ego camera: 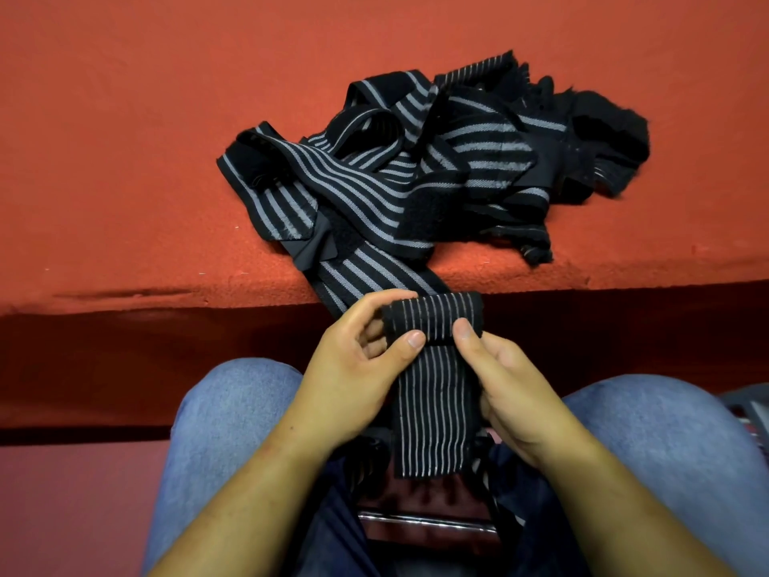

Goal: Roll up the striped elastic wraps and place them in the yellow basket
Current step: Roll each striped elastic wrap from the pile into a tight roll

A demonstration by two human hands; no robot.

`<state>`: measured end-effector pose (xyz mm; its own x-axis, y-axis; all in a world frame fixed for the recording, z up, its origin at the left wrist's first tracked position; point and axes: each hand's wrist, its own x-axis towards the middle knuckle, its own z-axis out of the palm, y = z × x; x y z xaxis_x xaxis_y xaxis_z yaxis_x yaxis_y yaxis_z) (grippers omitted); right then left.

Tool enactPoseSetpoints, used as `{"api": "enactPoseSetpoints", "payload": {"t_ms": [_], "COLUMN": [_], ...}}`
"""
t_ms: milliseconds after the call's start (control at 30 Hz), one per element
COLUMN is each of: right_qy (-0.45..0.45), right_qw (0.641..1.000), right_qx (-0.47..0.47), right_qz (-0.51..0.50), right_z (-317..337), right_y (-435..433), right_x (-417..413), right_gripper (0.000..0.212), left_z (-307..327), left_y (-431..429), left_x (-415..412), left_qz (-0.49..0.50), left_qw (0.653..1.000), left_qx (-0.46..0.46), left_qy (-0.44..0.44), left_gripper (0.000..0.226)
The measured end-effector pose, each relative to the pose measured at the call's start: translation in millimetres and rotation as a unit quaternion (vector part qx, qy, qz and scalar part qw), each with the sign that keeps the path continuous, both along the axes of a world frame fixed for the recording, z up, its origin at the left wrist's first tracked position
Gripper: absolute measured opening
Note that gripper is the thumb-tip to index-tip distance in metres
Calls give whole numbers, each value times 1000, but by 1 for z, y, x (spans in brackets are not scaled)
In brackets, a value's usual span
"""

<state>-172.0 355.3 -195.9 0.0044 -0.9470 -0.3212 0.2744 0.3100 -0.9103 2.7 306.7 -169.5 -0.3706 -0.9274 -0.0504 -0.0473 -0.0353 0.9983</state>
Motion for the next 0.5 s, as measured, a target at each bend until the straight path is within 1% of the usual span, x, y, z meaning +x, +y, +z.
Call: {"api": "enactPoseSetpoints", "payload": {"t_ms": [67, 233, 267, 433, 500], "right_qy": [4, 3, 1, -1, -5], "right_qw": [1000, 1000, 1000, 998, 998], "right_qx": [2, -12, -18, -52, -54], "right_qz": [-7, -19, -20, -24, -22], "right_z": [1, 4, 4, 3, 2], "right_y": [-1, 0, 0, 0, 0], "right_x": [0, 0, 0, 1, 1], "right_gripper": [75, 55, 54, 69, 68], "left_z": [0, -1, -1, 1, 2], "left_y": [0, 0, 0, 1, 2], "left_x": [0, -1, -1, -1, -1], "left_qz": [1, -1, -4, -23, -27], "left_qw": [1000, 1000, 1000, 999, 999], "left_qx": [7, -6, -11, -33, -28], "left_qy": [13, 24, 23, 19, 16], "left_gripper": [40, 41, 40, 43, 45]}}
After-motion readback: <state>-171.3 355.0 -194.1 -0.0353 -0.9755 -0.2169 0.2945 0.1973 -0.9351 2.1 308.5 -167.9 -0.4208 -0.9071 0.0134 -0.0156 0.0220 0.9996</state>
